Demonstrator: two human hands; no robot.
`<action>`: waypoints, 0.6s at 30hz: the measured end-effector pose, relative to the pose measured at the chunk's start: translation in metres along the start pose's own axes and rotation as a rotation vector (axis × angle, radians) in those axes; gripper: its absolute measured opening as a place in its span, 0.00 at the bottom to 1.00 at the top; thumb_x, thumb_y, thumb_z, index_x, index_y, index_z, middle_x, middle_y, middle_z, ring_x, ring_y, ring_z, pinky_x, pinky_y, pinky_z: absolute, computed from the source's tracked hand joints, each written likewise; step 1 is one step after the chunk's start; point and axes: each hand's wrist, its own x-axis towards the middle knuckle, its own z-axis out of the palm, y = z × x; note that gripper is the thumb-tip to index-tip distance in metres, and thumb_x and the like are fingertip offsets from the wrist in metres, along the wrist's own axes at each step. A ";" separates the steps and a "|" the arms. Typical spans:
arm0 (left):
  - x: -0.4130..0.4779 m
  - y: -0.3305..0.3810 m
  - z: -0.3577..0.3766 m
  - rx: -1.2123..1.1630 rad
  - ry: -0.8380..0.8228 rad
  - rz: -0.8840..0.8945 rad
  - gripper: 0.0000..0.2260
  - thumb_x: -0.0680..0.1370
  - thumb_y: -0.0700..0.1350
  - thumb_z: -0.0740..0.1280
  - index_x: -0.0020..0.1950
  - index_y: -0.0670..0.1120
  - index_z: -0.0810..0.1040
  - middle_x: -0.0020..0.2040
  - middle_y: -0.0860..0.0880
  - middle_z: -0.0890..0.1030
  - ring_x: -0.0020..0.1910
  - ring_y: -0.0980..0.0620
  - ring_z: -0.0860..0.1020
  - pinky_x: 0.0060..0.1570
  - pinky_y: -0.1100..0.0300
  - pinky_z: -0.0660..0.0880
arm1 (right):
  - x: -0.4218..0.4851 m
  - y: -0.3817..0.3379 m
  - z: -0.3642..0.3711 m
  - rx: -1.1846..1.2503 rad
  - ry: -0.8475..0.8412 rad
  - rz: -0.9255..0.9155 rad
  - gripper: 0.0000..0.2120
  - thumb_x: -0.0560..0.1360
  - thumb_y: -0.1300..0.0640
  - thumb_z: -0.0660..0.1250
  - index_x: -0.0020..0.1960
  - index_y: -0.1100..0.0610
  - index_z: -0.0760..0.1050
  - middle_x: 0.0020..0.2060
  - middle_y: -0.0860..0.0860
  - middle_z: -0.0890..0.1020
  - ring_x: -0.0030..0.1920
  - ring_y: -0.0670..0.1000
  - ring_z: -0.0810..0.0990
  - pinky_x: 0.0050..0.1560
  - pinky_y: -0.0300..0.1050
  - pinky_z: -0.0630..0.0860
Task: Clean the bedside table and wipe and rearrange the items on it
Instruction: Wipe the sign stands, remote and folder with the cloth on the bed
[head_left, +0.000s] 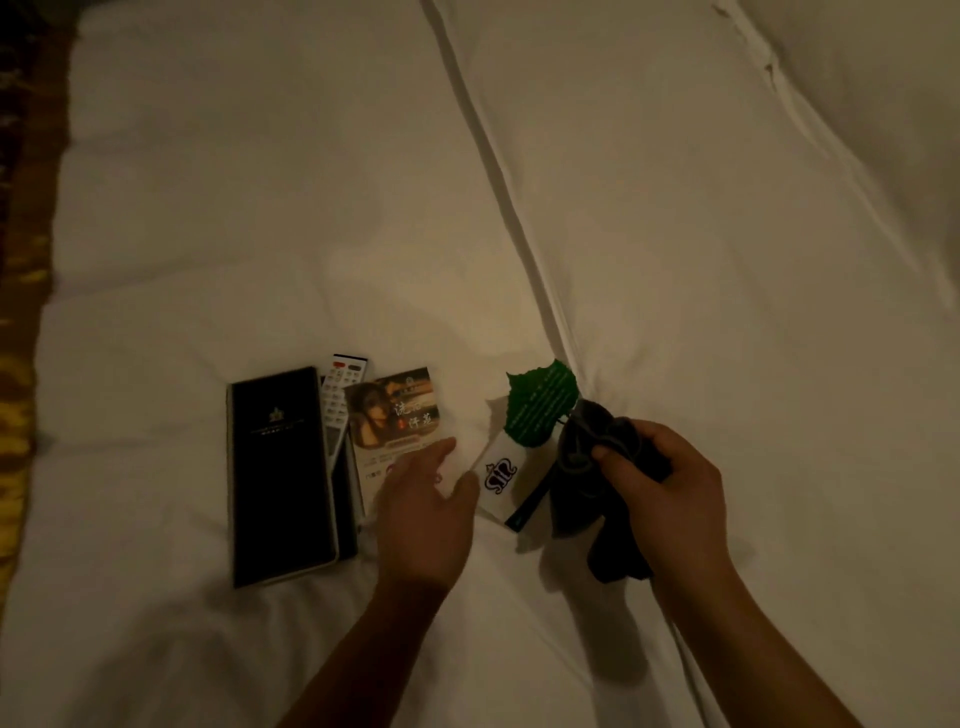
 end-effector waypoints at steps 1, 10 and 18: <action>0.005 -0.007 -0.007 0.011 0.060 0.020 0.19 0.76 0.42 0.70 0.67 0.46 0.77 0.64 0.44 0.75 0.63 0.44 0.74 0.66 0.49 0.71 | -0.001 0.000 0.001 -0.005 0.004 0.012 0.12 0.73 0.62 0.72 0.47 0.45 0.83 0.41 0.43 0.86 0.41 0.43 0.85 0.38 0.32 0.78; 0.057 -0.028 -0.029 -0.271 0.126 -0.427 0.09 0.78 0.46 0.66 0.56 0.44 0.79 0.54 0.38 0.82 0.52 0.37 0.82 0.55 0.41 0.79 | -0.016 -0.003 0.021 0.180 -0.123 0.194 0.09 0.72 0.59 0.72 0.48 0.47 0.84 0.42 0.50 0.86 0.43 0.53 0.86 0.37 0.41 0.79; 0.023 -0.017 -0.070 -0.572 0.118 -0.258 0.07 0.80 0.47 0.65 0.46 0.54 0.83 0.42 0.47 0.87 0.37 0.47 0.86 0.32 0.53 0.81 | -0.031 -0.016 0.047 0.064 -0.361 0.102 0.21 0.67 0.60 0.76 0.54 0.39 0.79 0.50 0.41 0.84 0.50 0.44 0.84 0.48 0.41 0.80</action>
